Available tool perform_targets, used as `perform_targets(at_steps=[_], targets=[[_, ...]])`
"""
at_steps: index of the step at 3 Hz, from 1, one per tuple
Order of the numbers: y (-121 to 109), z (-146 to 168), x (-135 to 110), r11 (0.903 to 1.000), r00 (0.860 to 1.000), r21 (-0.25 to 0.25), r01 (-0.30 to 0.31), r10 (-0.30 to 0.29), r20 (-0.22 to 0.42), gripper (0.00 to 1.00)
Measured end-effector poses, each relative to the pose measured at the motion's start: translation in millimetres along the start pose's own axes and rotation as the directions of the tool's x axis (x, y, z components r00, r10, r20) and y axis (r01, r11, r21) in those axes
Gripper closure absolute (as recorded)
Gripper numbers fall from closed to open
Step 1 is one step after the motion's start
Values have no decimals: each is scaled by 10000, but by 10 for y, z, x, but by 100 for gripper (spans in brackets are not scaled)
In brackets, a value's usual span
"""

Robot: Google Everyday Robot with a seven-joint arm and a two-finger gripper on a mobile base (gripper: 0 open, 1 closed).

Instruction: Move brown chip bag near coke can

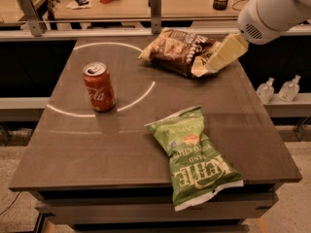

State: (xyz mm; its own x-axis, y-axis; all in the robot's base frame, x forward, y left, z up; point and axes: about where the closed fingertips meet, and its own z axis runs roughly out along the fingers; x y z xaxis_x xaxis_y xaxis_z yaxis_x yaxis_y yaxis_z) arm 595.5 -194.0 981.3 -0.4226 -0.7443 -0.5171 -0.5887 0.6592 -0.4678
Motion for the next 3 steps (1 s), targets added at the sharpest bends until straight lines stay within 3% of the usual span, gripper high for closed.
perform_targets(at_steps=[1,2,3], targets=[[-126,355,-128,9958,9939,-680,-608,668,883,0],[-183,728,-334,9865,9850,-1568,-466,715,1573,0],[-236,1070,-511,9807,9827,-1956,57,308,1827,0]])
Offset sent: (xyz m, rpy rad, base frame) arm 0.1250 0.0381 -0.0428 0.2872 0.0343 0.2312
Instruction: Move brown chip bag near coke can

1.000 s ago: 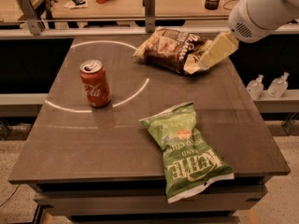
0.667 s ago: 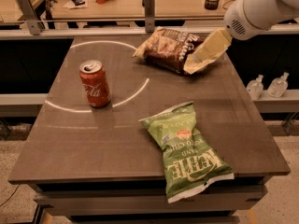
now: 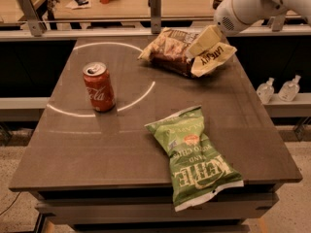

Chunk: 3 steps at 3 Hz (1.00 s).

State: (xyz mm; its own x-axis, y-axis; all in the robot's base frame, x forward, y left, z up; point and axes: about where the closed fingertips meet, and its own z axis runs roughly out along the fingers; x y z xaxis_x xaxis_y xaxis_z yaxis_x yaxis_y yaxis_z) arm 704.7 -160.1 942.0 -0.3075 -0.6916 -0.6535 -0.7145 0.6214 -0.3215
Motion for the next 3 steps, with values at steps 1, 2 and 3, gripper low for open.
perform_targets(at_steps=[1,2,3], targets=[[-65,340,-48,9986,9992,-412,342,-350,-190,0],[-65,649,-22,9951,9977,-921,358,-409,-547,0],[-34,882,68,9885,9952,-1506,121,-266,-942,0]])
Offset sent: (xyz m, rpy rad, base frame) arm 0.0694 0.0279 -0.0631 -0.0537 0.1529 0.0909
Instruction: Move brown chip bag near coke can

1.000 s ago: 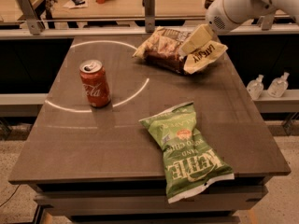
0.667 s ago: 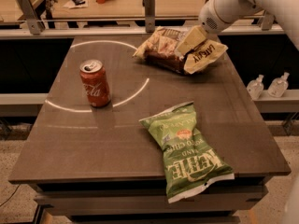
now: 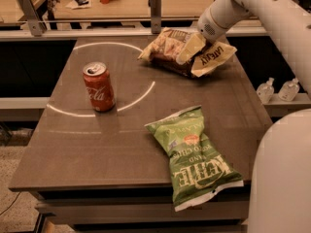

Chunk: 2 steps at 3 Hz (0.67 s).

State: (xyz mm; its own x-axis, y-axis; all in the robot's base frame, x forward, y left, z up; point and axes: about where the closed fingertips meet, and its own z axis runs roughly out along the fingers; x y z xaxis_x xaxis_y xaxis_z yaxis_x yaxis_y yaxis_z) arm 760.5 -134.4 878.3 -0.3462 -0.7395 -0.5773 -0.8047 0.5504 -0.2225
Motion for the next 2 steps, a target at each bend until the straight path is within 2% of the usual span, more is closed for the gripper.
perform_targets(at_steps=[1,2], targets=[[37,155,84,9987,9992,-476,-204,188,-347,15],[72,141,92,9971,9984,-711,-269,233,-511,39]])
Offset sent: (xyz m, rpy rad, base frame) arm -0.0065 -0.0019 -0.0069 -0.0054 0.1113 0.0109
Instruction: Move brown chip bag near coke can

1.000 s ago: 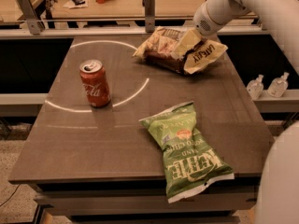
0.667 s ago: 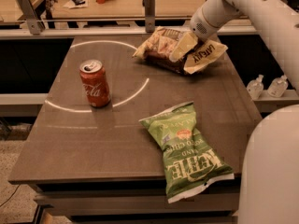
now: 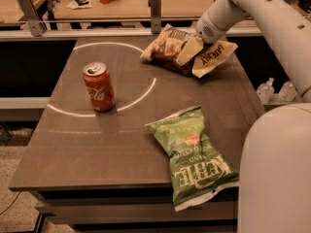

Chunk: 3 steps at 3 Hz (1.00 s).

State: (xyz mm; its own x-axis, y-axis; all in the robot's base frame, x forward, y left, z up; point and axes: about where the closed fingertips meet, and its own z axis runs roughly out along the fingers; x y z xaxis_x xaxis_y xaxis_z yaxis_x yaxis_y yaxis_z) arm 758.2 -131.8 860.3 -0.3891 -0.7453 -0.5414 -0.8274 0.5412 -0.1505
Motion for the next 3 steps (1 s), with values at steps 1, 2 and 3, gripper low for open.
perform_targets(at_steps=[1,2,3], targets=[[52,-116,-20,9999,9998,-44,137,-137,124,62],[183,-496,-152,9986,9947,194,494,-510,893,87],[441,-844,-301,9953,9835,3,971,-960,1531,100]])
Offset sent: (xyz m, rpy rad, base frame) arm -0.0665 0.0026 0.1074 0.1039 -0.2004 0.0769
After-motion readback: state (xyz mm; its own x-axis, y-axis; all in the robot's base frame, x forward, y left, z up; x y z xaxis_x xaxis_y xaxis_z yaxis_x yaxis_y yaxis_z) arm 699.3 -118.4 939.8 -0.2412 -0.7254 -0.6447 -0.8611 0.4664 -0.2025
